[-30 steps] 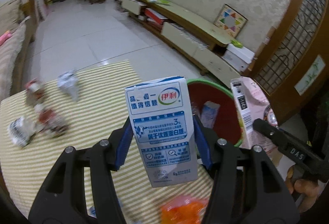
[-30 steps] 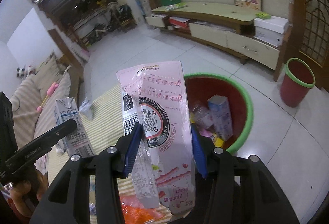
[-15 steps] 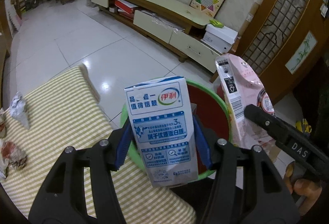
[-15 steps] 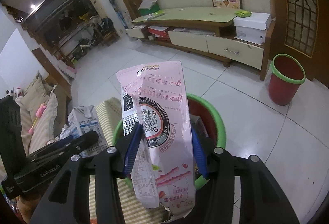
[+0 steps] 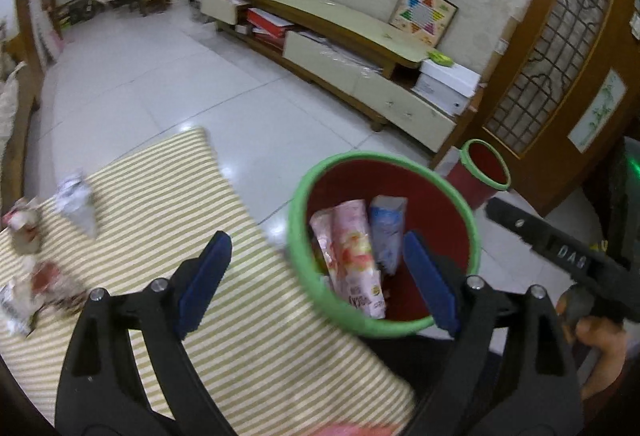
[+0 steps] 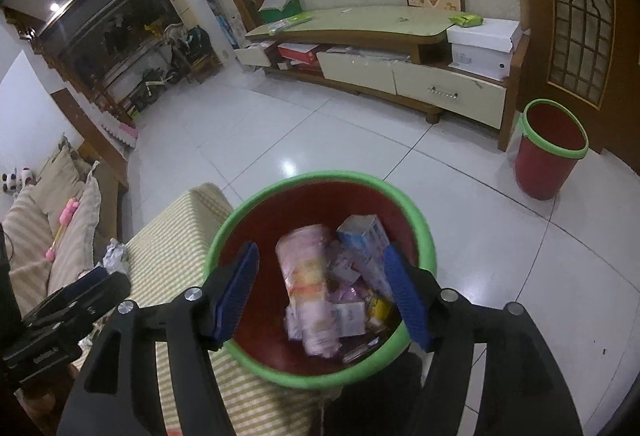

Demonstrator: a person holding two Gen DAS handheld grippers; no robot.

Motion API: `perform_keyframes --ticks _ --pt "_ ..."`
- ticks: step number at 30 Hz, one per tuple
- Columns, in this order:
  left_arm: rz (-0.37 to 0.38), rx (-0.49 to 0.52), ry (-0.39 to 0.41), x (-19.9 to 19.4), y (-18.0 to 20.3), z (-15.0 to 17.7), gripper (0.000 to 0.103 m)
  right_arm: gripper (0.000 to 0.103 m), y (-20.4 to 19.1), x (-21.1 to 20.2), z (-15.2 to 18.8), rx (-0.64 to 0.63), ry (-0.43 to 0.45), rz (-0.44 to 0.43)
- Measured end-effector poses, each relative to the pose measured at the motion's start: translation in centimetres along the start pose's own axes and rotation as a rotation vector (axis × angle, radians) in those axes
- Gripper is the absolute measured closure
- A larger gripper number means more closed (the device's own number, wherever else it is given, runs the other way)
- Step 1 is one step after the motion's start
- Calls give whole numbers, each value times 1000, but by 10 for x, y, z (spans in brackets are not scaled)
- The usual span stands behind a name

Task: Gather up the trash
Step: 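Move both open tools back over the table, then grasp the blue-white plastic packet with the left tool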

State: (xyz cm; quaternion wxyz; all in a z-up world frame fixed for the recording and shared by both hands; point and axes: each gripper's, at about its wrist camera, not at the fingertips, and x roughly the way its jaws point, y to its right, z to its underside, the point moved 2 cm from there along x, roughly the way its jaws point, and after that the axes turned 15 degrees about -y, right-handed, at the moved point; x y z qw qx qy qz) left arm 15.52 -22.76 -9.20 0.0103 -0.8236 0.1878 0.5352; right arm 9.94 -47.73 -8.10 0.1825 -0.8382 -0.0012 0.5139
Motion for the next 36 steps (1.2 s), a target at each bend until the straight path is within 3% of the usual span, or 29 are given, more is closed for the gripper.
perform_keyframes --ticks 7,12,18,22,25,27,29,32,36 --pt "-108 -93 -1 -43 -64 58 18 33 -37 -2 32 -78 -50 -11" --pt "-82 -243 -88 -50 -109 116 18 32 -69 9 66 -134 -117 -3" --pt "-13 -309 -209 -26 -114 176 18 32 -105 22 116 -216 -213 13" --pt "-32 -283 -266 -6 -104 188 18 31 -114 24 145 -235 -261 23" --pt "-21 -268 -266 0 -97 191 19 30 -114 24 166 -233 -303 12" --pt "-28 -252 -259 1 -94 189 34 30 -117 23 177 -236 -319 17" --pt "-23 -248 -265 2 -95 190 65 30 -119 23 184 -235 -334 20" --pt "-7 -267 -253 -2 -101 191 71 29 -125 22 195 -253 -359 41" --pt "-60 -292 -206 -18 -115 193 74 23 -134 24 214 -283 -399 32"
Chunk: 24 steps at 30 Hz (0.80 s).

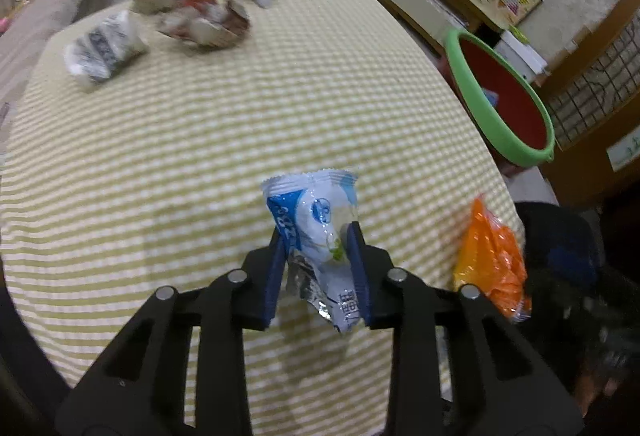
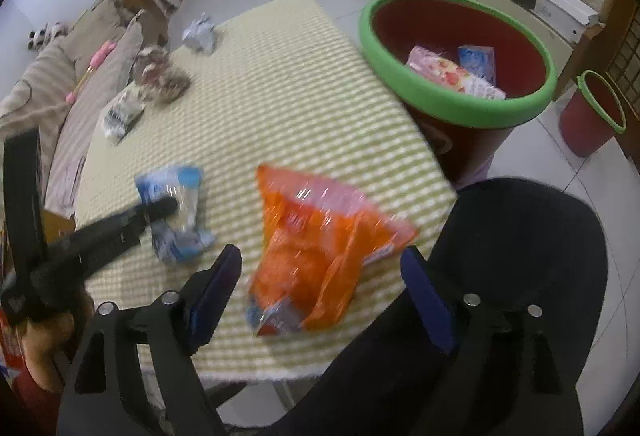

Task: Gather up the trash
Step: 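Grasp the blue-white plastic packet with the left tool, then grasp the orange plastic bag with the right tool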

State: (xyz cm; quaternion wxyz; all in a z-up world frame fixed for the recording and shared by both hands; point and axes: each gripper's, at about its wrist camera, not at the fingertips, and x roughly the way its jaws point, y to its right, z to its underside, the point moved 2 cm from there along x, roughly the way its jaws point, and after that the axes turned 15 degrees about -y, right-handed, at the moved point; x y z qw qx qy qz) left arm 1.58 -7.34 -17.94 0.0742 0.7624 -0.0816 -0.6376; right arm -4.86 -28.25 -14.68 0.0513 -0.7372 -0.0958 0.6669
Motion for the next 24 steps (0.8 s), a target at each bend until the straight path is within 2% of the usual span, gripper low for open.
perform_keyframes --ticks 3,11,12,13,14,18,24 --pt "-31 -16 23 -7 -7 -1 74 23 -6 15 5 -7 -43 5" --pt "-69 -48 84 -26 -25 -2 73 24 -21 29 4 -65 -82 45" --pt "-70 -48 87 -27 -26 -2 73 28 -22 30 4 -76 -84 41" --pt "-71 -50 92 -29 -27 -2 73 41 -23 31 4 -84 -87 30" --pt "-69 -54 95 -29 -25 -2 73 48 -24 32 3 -89 -91 19" --pt "-65 -66 94 -30 -31 -5 72 51 -30 32 -2 -121 -88 6" --pt "-72 -89 86 -27 -39 -3 71 52 -45 31 -20 -170 -38 10"
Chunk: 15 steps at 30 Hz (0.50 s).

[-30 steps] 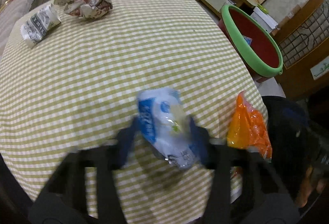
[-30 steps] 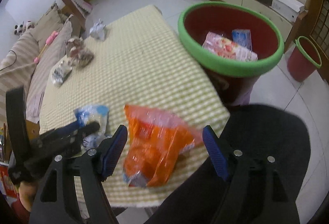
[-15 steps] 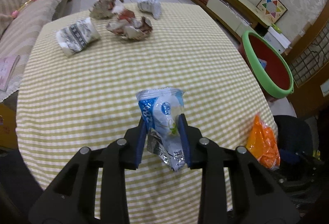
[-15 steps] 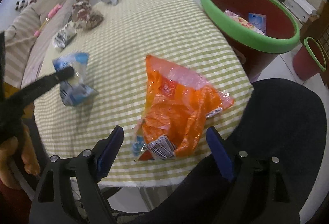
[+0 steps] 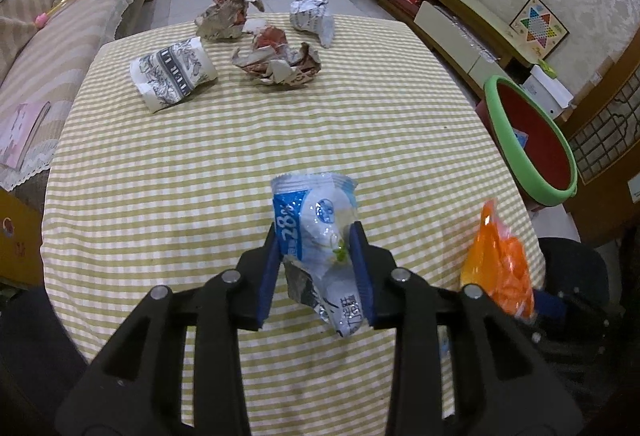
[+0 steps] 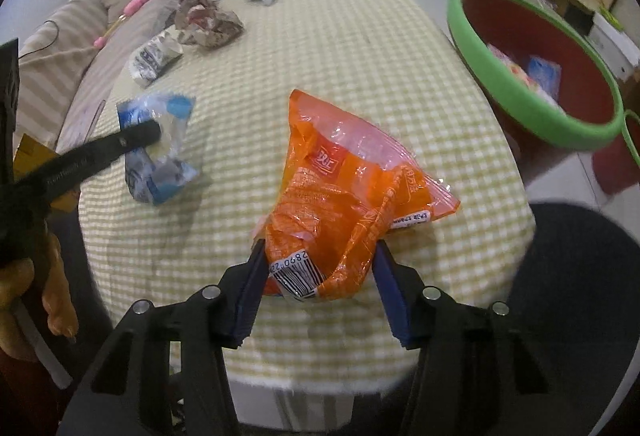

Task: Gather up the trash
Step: 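Grasp the orange plastic bag with the right tool, then open both tools, releasing the packet and the orange bag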

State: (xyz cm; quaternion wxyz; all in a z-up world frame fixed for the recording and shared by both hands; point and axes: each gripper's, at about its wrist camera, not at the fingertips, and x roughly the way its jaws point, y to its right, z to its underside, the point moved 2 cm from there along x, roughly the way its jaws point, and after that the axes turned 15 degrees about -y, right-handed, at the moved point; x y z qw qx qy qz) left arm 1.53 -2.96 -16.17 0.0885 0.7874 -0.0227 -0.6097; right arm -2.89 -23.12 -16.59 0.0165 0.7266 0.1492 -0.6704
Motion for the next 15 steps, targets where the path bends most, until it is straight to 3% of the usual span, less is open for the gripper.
perform_keyframes --ticks 6,11,15 --pt "-14 -27 -13 3 -10 1 67 43 1 0 -22 3 27 24" --pt "-23 -48 -28 9 -15 2 49 35 9 -3 -19 43 36 2" --pt "-27 -55 -51 18 -16 4 43 35 16 -1 -18 72 27 -10"
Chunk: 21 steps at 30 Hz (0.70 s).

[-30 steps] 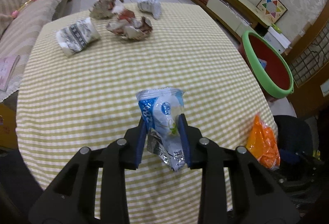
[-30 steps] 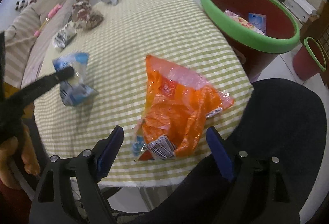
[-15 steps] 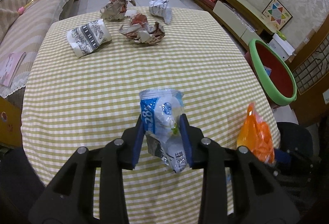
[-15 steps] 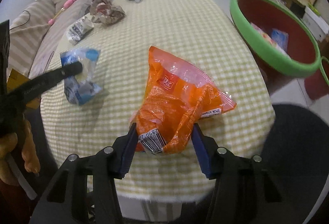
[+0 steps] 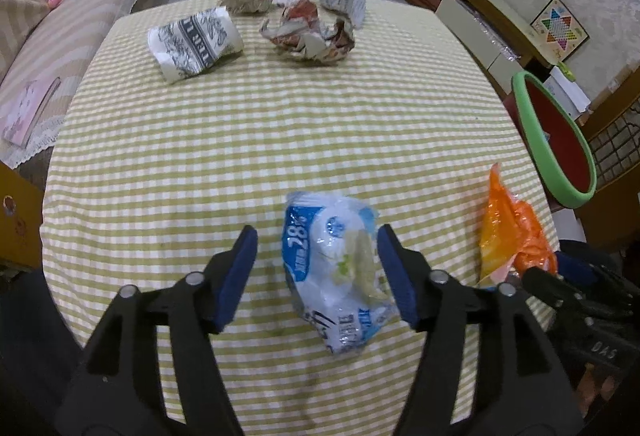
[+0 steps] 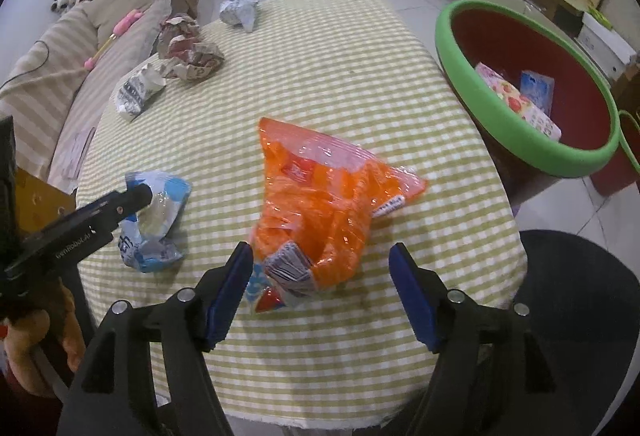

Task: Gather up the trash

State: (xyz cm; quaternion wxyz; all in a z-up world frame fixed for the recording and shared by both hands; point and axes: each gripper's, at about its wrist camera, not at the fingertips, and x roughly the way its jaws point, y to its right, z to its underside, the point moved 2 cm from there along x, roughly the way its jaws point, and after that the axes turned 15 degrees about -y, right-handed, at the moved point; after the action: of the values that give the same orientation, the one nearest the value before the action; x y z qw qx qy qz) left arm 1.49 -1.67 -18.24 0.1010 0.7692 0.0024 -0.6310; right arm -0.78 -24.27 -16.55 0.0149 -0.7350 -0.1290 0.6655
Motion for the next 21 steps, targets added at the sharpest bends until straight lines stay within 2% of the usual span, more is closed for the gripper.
perform_keyframes --ticks 3,5,8,21 --pt "7 14 -19 5 3 3 47 35 2 1 -2 17 -4 -28" --pt "19 18 -30 7 3 3 67 35 3 2 -4 23 -6 -39" --pt "26 19 -24 5 3 3 70 32 -2 3 -8 16 -7 -39" --pt "23 1 30 -15 -2 -2 70 31 -15 11 -15 -16 -23 -19"
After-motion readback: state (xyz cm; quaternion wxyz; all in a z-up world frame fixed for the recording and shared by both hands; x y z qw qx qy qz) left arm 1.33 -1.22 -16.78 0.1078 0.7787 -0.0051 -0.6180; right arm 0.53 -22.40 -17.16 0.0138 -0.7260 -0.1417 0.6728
